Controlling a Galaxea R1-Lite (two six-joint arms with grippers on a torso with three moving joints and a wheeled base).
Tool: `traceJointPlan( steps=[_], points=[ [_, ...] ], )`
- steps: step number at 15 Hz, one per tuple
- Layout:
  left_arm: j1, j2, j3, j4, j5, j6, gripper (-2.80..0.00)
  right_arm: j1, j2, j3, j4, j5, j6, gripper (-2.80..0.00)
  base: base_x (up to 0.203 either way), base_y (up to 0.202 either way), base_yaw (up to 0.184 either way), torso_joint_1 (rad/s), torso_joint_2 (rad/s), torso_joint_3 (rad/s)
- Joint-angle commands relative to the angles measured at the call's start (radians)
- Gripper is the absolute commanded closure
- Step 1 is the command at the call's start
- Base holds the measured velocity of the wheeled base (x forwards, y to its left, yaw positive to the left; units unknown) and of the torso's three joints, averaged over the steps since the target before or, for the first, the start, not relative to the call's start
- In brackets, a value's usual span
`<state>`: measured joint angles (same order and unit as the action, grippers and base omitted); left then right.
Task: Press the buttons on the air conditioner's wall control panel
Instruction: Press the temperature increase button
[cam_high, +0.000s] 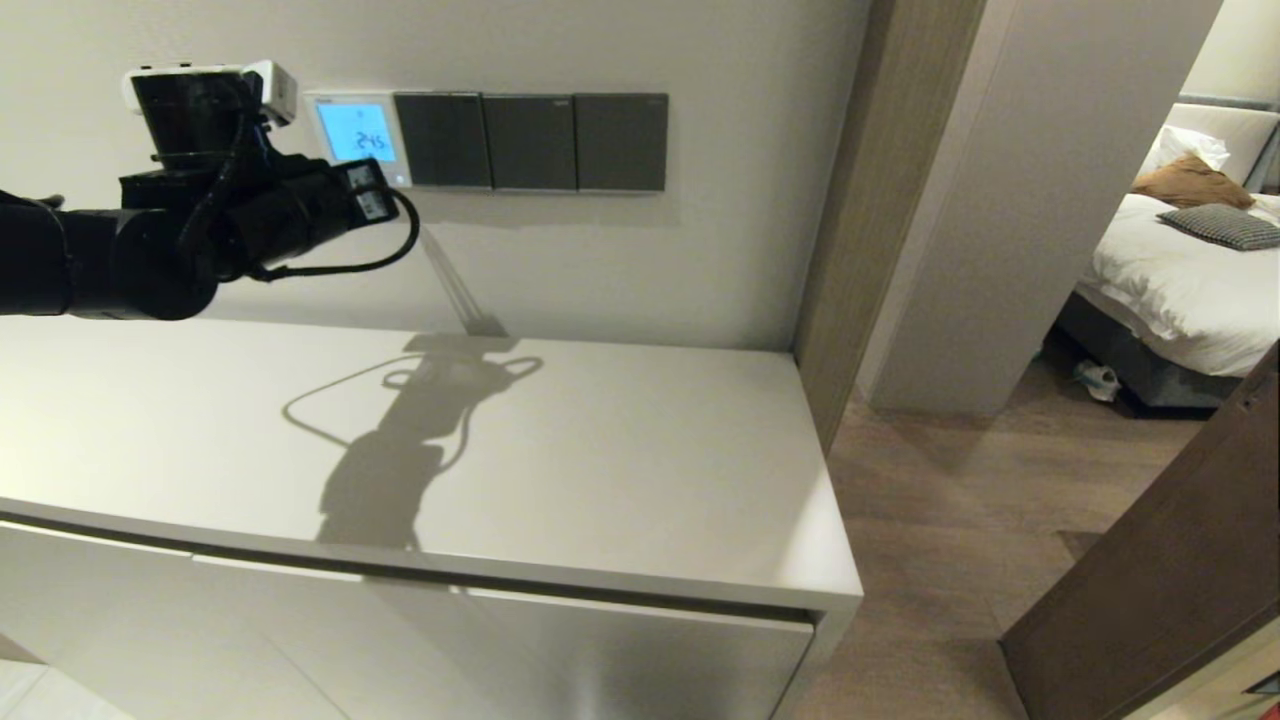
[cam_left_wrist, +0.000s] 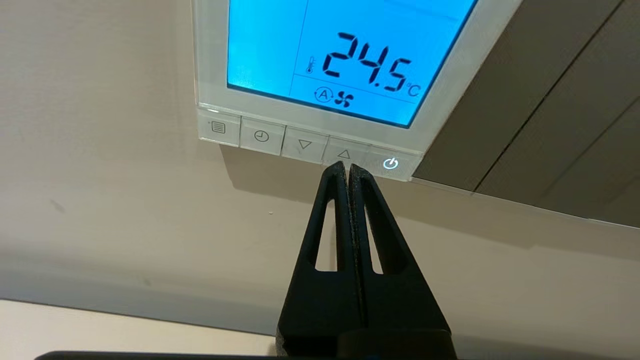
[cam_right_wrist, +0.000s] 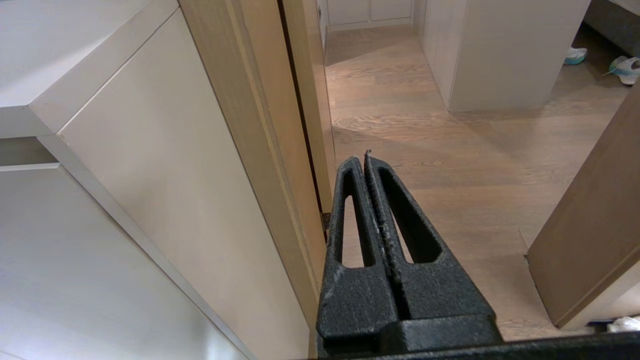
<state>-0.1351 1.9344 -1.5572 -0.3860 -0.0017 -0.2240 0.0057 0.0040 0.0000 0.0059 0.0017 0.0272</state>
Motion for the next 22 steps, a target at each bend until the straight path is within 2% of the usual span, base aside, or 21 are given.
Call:
traceJointPlan(
  steps=[1, 14, 22],
  points=[
    [0.0, -0.009, 0.003, -0.001, 0.002, -0.001, 0.0, 0.0, 0.001, 0.002, 0.0, 0.0, 0.0, 0.0, 0.0, 0.0, 0.0, 0.0, 0.0, 0.0],
    [0.002, 0.034, -0.018, -0.002, 0.003, 0.002, 0.0, 0.0, 0.002, 0.002, 0.0, 0.0, 0.0, 0.0, 0.0, 0.0, 0.0, 0.0, 0.0, 0.0],
    [0.002, -0.012, 0.014, -0.012, 0.003, 0.001, 0.0, 0.0, 0.001, 0.002, 0.0, 0.0, 0.0, 0.0, 0.0, 0.0, 0.0, 0.0, 0.0, 0.0]
  ],
)
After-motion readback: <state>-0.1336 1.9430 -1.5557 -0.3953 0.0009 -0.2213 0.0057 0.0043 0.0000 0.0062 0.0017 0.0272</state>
